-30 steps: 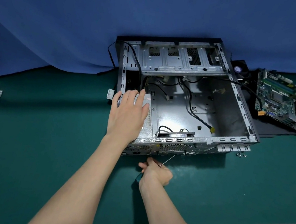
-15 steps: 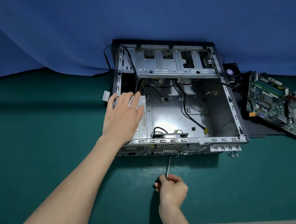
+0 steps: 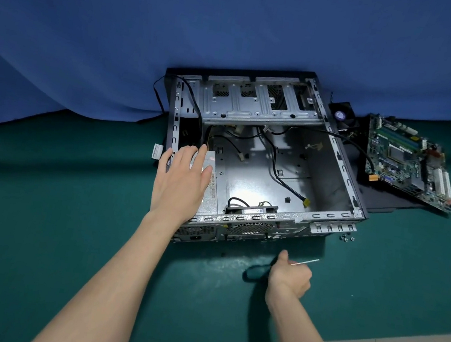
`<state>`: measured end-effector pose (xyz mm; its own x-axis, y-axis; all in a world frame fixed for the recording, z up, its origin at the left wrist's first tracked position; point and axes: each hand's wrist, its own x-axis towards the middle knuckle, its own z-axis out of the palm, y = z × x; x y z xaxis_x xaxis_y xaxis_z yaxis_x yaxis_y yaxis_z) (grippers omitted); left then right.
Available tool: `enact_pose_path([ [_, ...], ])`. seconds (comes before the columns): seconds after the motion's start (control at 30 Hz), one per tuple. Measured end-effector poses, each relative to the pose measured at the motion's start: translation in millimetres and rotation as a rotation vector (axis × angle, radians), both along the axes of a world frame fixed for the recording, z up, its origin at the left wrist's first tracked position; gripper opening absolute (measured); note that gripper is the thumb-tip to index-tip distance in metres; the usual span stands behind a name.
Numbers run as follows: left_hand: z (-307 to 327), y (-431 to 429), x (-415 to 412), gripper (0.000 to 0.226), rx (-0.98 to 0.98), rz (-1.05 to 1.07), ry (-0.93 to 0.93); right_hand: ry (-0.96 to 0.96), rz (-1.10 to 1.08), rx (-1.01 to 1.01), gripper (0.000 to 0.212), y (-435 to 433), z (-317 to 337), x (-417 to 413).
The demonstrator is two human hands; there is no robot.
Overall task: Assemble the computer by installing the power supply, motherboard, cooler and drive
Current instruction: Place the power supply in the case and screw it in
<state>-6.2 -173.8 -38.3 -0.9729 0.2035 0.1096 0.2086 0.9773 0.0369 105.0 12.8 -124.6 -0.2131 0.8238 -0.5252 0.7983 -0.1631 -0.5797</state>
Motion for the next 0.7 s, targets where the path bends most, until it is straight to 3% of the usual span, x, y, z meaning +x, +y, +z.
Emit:
enact_pose_path([
  [0.2,-0.4,-1.1,-0.7,0.053,0.005,-0.005,-0.019,-0.024,0.032,-0.139,0.032,17.6,9.9,-10.3],
  [0.3,0.9,-3.2,-0.3,0.054,0.072,-0.037,-0.058,0.049,0.097,0.029,0.030,18.5,31.1,-4.0],
  [0.4,5.6,-6.0,7.0,0.048,0.302,-0.044,-0.047,0.450,0.280,0.269,0.035,5.0,73.3,3.0],
  [0.5,7.4,-8.0,14.8,0.049,0.471,0.068,-0.014,0.804,0.544,0.245,0.042,-2.3,117.2,-21.8],
  [0.57,8.7,-7.3,14.8,0.054,0.558,0.210,-0.088,0.776,0.760,0.104,0.041,-3.9,131.3,-61.3],
  [0.63,9.1,-6.4,11.4,0.056,0.666,0.380,-0.237,0.622,1.016,-0.056,0.035,-7.9,131.0,-104.5],
  [0.7,8.7,-6.8,9.1,0.055,0.667,0.437,-0.298,0.452,1.216,-0.240,0.054,-16.5,116.9,-138.9],
])
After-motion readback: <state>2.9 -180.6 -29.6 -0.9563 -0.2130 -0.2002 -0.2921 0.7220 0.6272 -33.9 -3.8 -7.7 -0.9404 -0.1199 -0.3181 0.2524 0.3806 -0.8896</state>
